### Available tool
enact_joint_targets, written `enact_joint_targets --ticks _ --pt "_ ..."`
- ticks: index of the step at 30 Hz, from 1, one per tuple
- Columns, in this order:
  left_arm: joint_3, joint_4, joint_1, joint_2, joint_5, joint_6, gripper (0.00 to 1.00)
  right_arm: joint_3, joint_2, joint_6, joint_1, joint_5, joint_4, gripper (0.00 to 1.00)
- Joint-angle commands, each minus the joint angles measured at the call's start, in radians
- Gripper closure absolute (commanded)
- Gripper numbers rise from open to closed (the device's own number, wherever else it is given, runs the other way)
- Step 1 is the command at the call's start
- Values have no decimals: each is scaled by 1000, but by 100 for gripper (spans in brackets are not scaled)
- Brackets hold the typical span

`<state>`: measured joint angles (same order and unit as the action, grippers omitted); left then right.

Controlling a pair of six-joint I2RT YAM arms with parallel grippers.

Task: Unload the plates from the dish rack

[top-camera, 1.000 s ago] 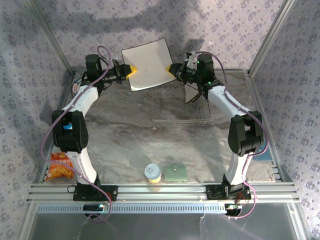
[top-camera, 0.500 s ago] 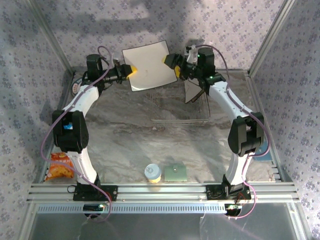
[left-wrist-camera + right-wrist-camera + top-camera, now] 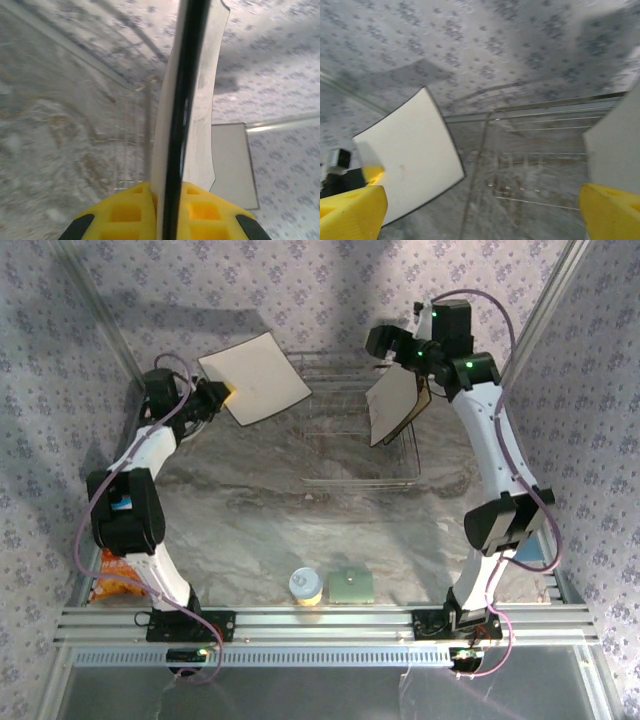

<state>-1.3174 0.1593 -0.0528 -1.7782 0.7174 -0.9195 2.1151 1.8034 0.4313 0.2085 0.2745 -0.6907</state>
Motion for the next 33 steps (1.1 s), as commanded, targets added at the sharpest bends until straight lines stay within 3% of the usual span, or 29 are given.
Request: enact_joint_targets --ticks 1,5,18,33 --pt "36 168 -1 151 -96 -13 100 31 -42 -96 -18 -166 -152 0" --pt "158 231 4 217 -224 -34 100 32 -58 -129 -31 -241 -191 0" --pt "515 406 92 409 -611 -69 100 -36 -101 -147 -44 -228 -168 0" --pt "686 546 189 421 -870 -129 100 -69 -126 -155 -49 -222 -162 0"
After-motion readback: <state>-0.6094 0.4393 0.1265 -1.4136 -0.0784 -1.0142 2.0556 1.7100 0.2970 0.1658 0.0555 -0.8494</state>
